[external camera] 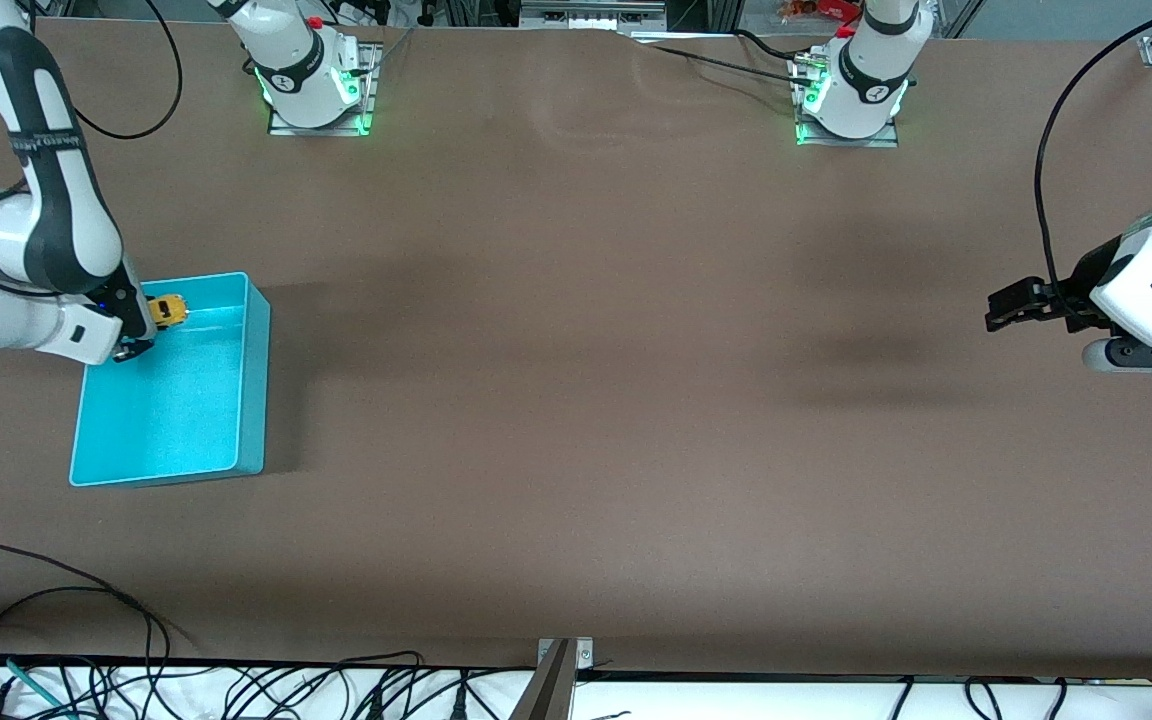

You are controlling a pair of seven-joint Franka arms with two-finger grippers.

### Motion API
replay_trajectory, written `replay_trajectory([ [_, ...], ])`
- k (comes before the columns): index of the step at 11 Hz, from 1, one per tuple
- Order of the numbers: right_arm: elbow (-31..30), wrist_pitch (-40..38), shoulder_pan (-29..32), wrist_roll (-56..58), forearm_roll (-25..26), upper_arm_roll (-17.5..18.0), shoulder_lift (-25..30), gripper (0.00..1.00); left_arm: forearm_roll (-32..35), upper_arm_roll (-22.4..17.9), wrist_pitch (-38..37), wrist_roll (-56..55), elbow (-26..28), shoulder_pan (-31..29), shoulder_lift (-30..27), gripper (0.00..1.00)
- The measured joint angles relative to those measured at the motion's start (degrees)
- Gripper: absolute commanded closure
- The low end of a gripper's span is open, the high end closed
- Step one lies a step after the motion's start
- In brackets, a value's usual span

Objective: Wind up and store yellow beetle car
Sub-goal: 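Carry the car over the teal bin and lower it inside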

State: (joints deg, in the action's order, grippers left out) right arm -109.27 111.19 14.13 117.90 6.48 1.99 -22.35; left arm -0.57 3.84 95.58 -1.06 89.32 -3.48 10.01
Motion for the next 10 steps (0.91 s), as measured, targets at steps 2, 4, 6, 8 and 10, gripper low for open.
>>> replay_trajectory([
  [2,-0.4,4.6,0.5,1.6,0.0,0.0,-4.6,1.0,0.0,0.0,0.0,0.0,0.0,0.0,0.0,0.0],
  [4,-0.4,8.2,1.0,2.6,0.0,0.0,-7.5,1.0,0.0,0.0,0.0,0.0,0.0,0.0,0.0,0.0],
  [6,-0.3,9.4,1.2,3.2,0.0,0.0,-8.0,1.0,0.0,0.0,0.0,0.0,0.0,0.0,0.0,0.0],
  [8,0.0,9.4,1.3,3.3,0.0,0.1,-8.0,0.0,0.0,0.0,0.0,0.0,0.0,0.0,0.0,0.0],
  [10,0.0,9.4,1.5,3.3,-1.5,0.1,-8.0,0.0,0.0,0.0,0.0,0.0,0.0,0.0,0.1,0.0],
])
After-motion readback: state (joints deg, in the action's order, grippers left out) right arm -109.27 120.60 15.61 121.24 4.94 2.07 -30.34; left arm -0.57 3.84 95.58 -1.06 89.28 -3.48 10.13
